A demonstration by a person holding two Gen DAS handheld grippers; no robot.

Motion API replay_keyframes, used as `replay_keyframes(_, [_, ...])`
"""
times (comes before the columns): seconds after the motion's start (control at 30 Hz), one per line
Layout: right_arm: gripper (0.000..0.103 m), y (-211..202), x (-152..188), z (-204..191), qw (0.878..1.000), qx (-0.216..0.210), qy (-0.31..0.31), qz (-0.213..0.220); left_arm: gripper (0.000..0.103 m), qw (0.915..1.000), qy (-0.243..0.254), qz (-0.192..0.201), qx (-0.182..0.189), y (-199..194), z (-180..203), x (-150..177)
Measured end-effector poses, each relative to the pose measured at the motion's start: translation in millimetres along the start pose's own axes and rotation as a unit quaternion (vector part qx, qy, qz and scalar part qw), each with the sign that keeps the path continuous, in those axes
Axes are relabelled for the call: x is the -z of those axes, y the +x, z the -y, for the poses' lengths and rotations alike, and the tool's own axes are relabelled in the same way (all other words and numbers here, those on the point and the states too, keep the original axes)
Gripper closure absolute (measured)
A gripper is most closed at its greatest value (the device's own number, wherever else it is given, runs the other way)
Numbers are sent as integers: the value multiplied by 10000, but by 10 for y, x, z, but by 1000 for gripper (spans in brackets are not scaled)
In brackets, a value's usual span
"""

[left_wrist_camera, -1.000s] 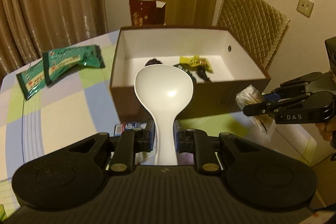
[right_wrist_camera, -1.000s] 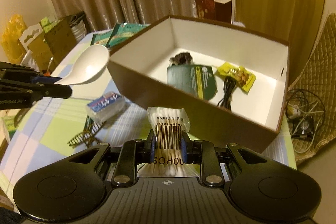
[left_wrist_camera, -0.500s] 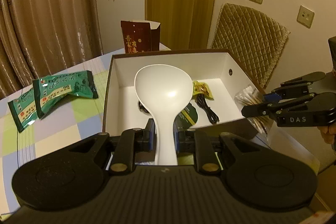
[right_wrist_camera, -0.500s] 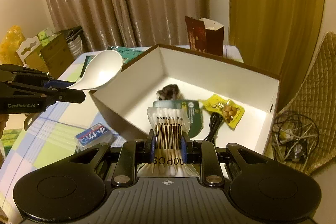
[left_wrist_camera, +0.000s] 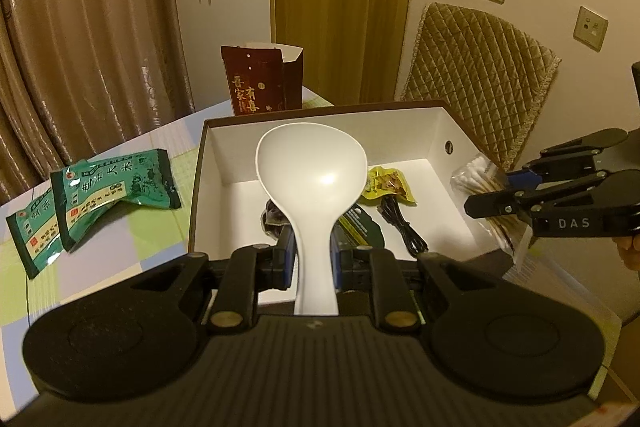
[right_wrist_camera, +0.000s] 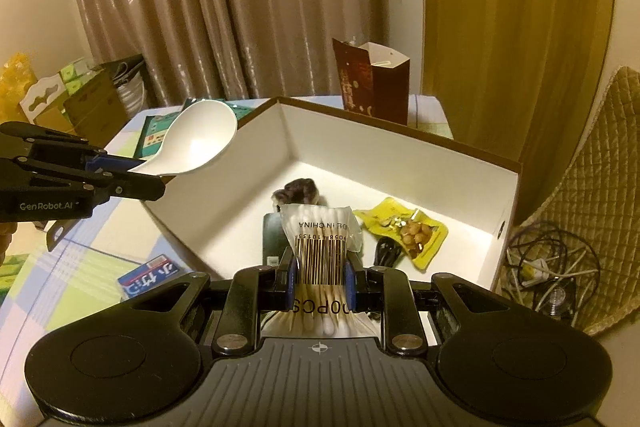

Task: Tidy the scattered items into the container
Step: 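Carry the ladle and cotton swab bag over the box with both tools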

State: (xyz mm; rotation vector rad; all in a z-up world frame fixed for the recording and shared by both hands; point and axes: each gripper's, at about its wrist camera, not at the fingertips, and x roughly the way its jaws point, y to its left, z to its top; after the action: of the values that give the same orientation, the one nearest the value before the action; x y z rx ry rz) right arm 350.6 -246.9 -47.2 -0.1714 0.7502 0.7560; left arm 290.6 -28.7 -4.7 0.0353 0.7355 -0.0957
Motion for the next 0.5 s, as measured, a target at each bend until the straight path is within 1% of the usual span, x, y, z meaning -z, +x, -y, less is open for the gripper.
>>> replay_keyframes(0.2, [83, 133, -48, 102, 9998, 147, 86, -51, 89, 10000, -18, -28, -14, 198, -51, -112])
replay_keyframes(0.5, [83, 391, -158, 321, 9990, 282, 332, -129, 89, 9997, -75, -210, -129, 611, -156, -276])
